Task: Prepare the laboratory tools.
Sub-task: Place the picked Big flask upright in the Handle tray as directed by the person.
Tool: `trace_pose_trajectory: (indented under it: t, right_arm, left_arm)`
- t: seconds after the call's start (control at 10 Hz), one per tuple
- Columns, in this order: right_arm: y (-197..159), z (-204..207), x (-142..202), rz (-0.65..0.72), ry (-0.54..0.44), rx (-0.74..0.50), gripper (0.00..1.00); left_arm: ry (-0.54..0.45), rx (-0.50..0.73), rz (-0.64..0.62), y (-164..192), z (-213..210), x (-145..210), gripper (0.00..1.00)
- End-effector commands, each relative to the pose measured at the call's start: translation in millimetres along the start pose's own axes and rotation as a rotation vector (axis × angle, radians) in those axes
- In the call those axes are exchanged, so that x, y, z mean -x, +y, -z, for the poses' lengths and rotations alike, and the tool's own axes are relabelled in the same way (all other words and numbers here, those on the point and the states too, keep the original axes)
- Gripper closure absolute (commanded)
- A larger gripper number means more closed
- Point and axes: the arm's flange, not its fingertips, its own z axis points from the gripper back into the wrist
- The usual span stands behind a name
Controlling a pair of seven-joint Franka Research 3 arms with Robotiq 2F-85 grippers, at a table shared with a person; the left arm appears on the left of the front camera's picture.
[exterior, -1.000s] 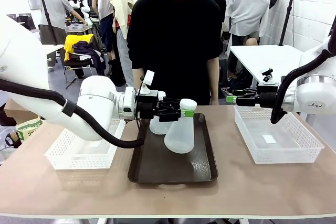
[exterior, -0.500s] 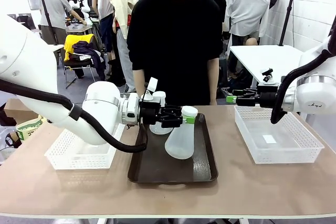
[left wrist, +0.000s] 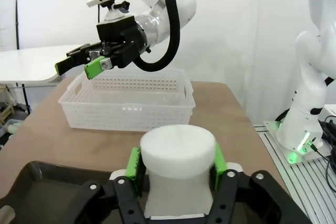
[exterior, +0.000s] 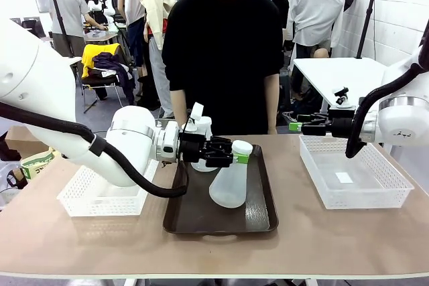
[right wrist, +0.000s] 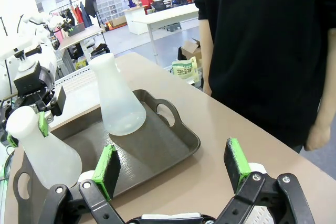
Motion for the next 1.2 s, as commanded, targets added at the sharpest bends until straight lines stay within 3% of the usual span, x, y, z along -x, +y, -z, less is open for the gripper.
trace_pose_trajectory:
  t: [0.0,0.6,1.0,1.1]
  right_arm:
    - [0.9,0.0,0.4,-0.005,0.011,-0.008,0.00]
    - [0.9,0.0,0.4,-0.005,0.011,-0.008,0.00]
    - [0.9,0.0,0.4,-0.005,0.011,-0.008,0.00]
    - [0.9,0.0,0.4,-0.005,0.011,-0.008,0.00]
  left_arm:
    - [0.048,0.005,-0.018,-0.3,-2.3,-5.0,0.00]
    - [0.203,-0.014,-0.010,-10.8,-28.1,-7.1,0.00]
    - [0.246,0.074,-0.105,-20.6,-24.5,-3.6,0.00]
    - [0.198,-0.003,-0.018,-13.5,-27.7,-3.2,0.00]
